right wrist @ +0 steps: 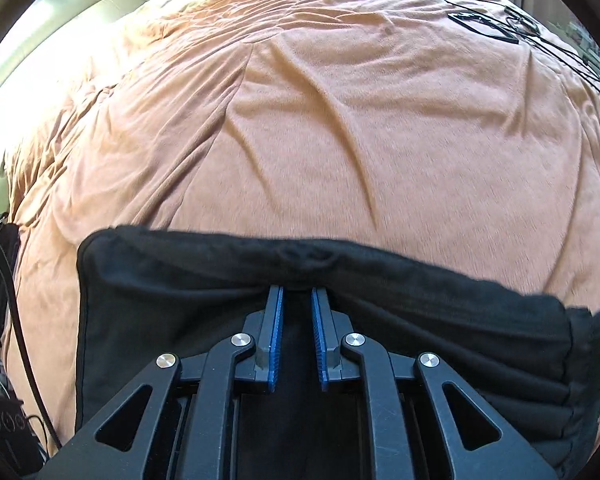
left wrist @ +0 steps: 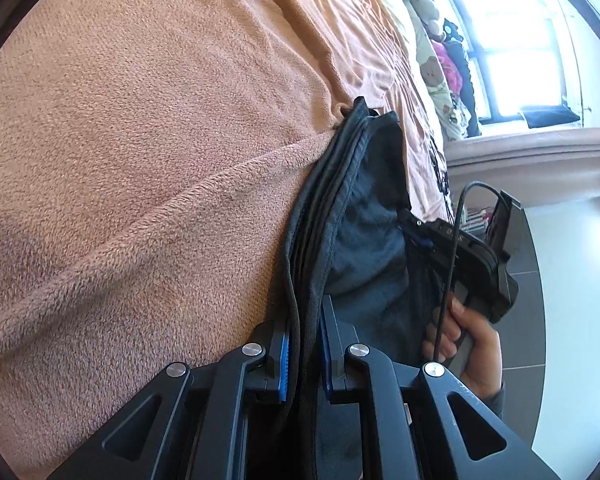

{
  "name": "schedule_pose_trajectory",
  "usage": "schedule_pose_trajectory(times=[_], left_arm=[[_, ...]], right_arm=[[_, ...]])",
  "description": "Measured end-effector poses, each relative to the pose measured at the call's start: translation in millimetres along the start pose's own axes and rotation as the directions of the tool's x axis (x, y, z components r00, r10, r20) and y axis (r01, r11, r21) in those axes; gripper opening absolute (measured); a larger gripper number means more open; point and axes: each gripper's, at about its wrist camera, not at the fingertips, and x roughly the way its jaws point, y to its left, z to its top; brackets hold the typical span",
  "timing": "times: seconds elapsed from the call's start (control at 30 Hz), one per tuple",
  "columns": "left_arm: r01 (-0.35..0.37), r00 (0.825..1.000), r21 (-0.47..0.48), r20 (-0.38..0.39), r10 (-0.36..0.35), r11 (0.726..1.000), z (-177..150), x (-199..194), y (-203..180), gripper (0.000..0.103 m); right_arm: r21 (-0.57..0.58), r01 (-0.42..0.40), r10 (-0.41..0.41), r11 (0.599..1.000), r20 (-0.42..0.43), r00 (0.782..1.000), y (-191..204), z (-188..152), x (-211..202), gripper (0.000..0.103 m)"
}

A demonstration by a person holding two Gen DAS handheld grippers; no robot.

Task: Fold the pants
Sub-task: 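Grasp the folded edge with the left tool while the right tool grasps the shorts' hem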

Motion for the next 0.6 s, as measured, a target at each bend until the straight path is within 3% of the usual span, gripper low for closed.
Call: schedule_pose_trajectory(times=[0.23,0.6], left_arm=[[0.007,1.000,0.001,-0.009,-0.007,1.000,-0.2,-0.2,0.5,0.013],[0.010,1.000,0.023,-0.018,-0.010,1.000,-7.1,-3.0,-4.7,0.013]], right_arm=[[0.014,-0.048,0.048,0.999,0.019,0.999,-0.8,1.3,-14.3,0.012],[-0.033,-0.134,0.137,0.990,0.080,0.987,2.1,-61.3,-89.0,0.012]])
